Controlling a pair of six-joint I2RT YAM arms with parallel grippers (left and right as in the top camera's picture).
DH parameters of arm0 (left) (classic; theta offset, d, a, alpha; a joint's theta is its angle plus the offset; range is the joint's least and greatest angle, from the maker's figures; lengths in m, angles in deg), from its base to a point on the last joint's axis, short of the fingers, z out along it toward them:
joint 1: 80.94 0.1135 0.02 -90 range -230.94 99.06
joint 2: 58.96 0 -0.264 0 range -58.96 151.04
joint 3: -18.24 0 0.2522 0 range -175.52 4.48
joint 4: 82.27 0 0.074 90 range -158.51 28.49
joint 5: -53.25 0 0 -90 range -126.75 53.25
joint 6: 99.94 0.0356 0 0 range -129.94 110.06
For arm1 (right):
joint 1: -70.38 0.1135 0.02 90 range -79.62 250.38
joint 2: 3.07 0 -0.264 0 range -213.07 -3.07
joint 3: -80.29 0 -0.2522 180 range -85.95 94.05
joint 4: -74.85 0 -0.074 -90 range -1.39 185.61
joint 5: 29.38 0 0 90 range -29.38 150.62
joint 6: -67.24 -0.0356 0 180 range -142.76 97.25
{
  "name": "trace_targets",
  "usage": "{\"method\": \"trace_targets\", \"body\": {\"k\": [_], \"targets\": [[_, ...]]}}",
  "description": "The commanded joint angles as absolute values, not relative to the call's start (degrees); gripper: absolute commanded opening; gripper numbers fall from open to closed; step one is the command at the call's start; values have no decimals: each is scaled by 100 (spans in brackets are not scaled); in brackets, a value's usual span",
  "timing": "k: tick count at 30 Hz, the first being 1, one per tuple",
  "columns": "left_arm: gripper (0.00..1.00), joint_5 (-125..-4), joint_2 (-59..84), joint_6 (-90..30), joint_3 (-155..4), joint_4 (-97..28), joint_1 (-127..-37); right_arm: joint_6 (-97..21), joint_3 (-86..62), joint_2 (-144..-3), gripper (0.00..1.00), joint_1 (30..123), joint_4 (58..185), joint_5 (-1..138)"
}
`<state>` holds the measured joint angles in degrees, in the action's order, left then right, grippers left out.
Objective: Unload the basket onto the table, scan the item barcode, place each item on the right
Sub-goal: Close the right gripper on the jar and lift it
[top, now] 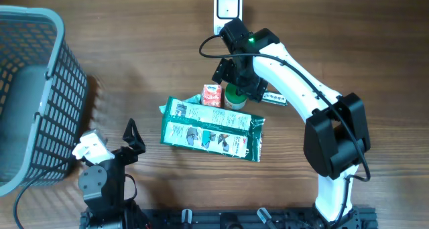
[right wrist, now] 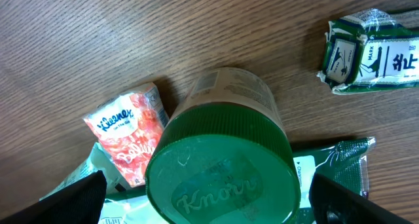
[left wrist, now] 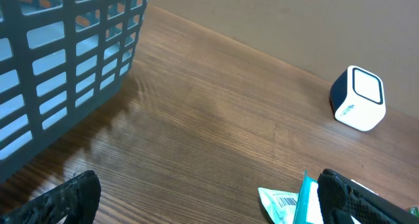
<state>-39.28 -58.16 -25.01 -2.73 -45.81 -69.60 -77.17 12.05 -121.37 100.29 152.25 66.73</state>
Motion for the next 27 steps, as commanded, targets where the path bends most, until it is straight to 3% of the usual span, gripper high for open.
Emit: {"method": "trace_targets", "body": {"k": [1,4,8,15,16,18,19,24,27], "targets": [[100,-3993,-5847,-2385,-229,-4603,-6945,-7835,1181,-12478,91,10020,15247,6675],[100,-3993,-5847,-2385,-229,-4603,-6945,-7830,1181,-12664,79,10016,15220,6706],[100,-3993,-5847,-2385,-229,-4603,-6945,-7183,1187,-12662,72,10010,15247,6708],[100,-3995,-5847,-2383,-229,-4603,-6945,-3575,1843,-12649,63,9933,15693,6603],[100,-3995,-5847,-2385,-229,-4603,-6945,-3087,1996,-12638,65,9933,15784,6426],[100,-3993,-5847,-2385,-229,-4603,-6945,-2471,2175,-12618,89,9940,15819,6210],[100,-3993,-5847,-2385,-229,-4603,-6945,-2322,2252,-12618,94,9942,15841,6207],[100,-3995,-5847,-2385,-229,-4605,-6945,-2360,2376,-12618,98,9944,16038,6194],[100,-3995,-5847,-2385,-229,-4603,-6945,-3721,2586,-12618,99,9944,16401,6221]]}}
